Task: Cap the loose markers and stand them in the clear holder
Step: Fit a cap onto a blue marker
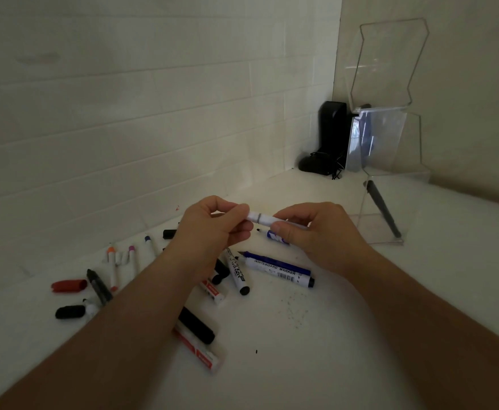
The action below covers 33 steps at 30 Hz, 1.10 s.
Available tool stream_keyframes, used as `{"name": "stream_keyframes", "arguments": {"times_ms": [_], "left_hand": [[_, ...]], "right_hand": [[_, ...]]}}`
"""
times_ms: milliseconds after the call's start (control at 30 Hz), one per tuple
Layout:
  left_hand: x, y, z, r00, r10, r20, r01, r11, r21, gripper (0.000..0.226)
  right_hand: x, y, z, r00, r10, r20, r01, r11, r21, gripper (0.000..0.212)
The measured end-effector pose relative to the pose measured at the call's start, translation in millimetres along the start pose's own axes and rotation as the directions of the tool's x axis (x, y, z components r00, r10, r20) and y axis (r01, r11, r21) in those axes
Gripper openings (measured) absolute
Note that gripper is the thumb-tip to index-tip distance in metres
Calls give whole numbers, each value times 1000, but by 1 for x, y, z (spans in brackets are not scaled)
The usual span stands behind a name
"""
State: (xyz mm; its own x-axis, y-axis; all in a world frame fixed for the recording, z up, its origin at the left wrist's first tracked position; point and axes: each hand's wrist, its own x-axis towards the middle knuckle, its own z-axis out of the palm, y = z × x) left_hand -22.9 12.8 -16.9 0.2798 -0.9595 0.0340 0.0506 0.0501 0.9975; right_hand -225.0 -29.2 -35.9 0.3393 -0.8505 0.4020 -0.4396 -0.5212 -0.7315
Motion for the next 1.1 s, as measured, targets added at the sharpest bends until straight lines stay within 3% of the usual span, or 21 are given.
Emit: {"name": "stream_keyframes", "arguments": {"times_ms": [200,333,533,633,733,833,900,967,1000,1100], "left_hand": [[1,1,3,999,-38,0,38,998,-50,17],[-1,1,3,1000,7,-3,-7,999,36,20],[-14,6,10,978,205,29,-207,977,60,17],[-33,8,29,940,341,12,-341,939,-37,9],[-42,11,41,896,443,-22,-443,895,-50,22],[-48,4,41,794,583,174,-608,758,238,48],[-52,-4,45,708,593,384,-704,548,453,57],[-50,-15,48,572,589,572,-808,284,516,49],[-47,-22,49,529,564,634,-835,213,508,43],[-39,-33,51,584,438,684,-811,265,522,37]], "right_hand": [[0,-4,4,1000,0,-31,-1,999,-34,14],[1,-4,5,1000,-12,-19,11,997,-71,10],[-1,-19,-13,994,-78,71,96,949,-300,21],[-6,-37,-18,966,-259,23,248,892,-379,21],[-3,-53,-25,944,-330,-25,295,873,-389,16],[-4,-75,-58,911,-370,-186,274,875,-399,22],[-4,-88,-91,843,-409,-349,278,888,-367,20],[-2,-93,-121,760,-399,-513,251,908,-334,16],[0,-90,-132,742,-349,-573,224,934,-280,17],[1,-67,-142,817,-126,-563,45,987,-155,16]]}}
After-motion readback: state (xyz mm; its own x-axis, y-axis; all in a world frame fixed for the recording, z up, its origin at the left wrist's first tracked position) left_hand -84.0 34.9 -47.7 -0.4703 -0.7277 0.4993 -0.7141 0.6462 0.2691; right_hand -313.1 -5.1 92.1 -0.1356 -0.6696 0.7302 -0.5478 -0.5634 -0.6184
